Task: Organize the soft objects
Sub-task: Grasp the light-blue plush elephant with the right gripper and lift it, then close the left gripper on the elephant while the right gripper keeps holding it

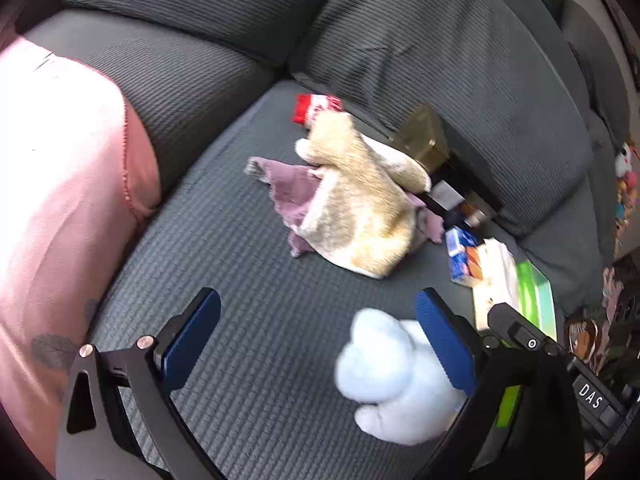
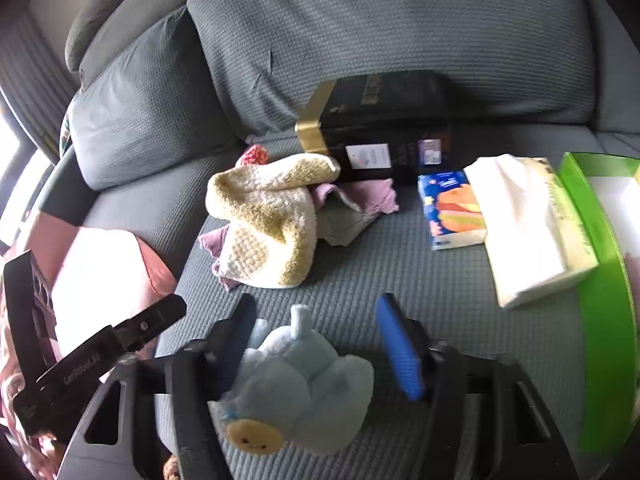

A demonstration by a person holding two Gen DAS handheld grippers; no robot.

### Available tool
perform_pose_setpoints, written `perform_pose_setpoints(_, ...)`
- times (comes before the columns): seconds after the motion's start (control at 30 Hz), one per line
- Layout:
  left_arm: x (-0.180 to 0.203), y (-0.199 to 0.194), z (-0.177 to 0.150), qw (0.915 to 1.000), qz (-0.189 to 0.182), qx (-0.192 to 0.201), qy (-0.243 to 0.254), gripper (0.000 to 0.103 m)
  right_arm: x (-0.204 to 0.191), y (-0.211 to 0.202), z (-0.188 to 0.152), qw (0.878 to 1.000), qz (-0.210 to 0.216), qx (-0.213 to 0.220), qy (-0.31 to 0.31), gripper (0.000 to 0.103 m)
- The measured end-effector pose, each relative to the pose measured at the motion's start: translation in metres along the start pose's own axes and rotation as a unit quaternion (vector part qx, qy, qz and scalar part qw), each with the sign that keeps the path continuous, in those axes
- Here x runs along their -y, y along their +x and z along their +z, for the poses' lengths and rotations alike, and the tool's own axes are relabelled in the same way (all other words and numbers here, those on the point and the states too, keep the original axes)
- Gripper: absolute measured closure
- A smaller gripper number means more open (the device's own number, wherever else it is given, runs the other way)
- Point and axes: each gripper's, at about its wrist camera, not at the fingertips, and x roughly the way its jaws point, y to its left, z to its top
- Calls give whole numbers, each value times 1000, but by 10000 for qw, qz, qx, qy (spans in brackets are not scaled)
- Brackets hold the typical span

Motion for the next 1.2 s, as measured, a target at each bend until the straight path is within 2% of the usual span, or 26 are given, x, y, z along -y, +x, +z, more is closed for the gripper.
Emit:
perform_pose_setpoints(0.1, 13, 0, -9, 9991, -146, -230, 315, 5, 6, -9, -6, 10000, 12, 79, -17, 22)
perform_pose_setpoints(0.2, 26, 9, -21, 9926, -462, -874, 699, 9, 13, -9, -15, 9997, 233, 7, -89, 15)
perform_pose_setpoints(0.23, 27, 11, -24, 9915, -494, -940, 752, 9, 15, -8, -16, 9994, 341, -23, -87, 14)
perform_pose_setpoints(0.27, 28, 13, -26, 9907, -524, -969, 799, 9, 20, -5, -17, 9986, 510, -113, -15, 14)
perform_pose_setpoints(0.33, 28, 18, -29, 9902, -459, -1064, 782, 9, 32, 0, -16, 9974, 572, -336, 277, 14)
perform_pose_setpoints(0.43, 27, 18, -29, 9890, -630, -1139, 705, 9, 45, 0, -15, 9955, 662, -302, 602, 14)
perform_pose_setpoints(0.5, 30, 15, -33, 9879, -653, -1138, 830, 9, 52, -2, -14, 9933, 791, -285, 797, 14)
perform_pose_setpoints(0.6, 34, 7, -40, 9851, -740, -1182, 1008, 9, 52, -1, -15, 9906, 1030, -372, 823, 14)
perform_pose_setpoints(0.73, 40, -7, -47, 9787, -1217, -1188, 1146, 9, 44, 10, -16, 9900, 1092, -587, 667, 14)
perform_pose_setpoints(0.83, 46, -2, -51, 9732, -1373, -1322, 1289, 9, 37, 20, -17, 9890, 1113, -707, 669, 14)
perform_pose_setpoints(0.93, 46, 15, -56, 9683, -1440, -1696, 1132, 12, 31, 30, -19, 9865, 1206, -865, 688, 14)
perform_pose_setpoints(1.07, 52, 27, -62, 9649, -1359, -1856, 1268, 14, 21, 49, -23, 9829, 1292, -1169, 595, 14)
perform_pose_setpoints(1.2, 55, 39, -67, 9648, -1133, -1981, 1307, 28, 15, 60, -27, 9793, 1430, -1294, 620, 14)
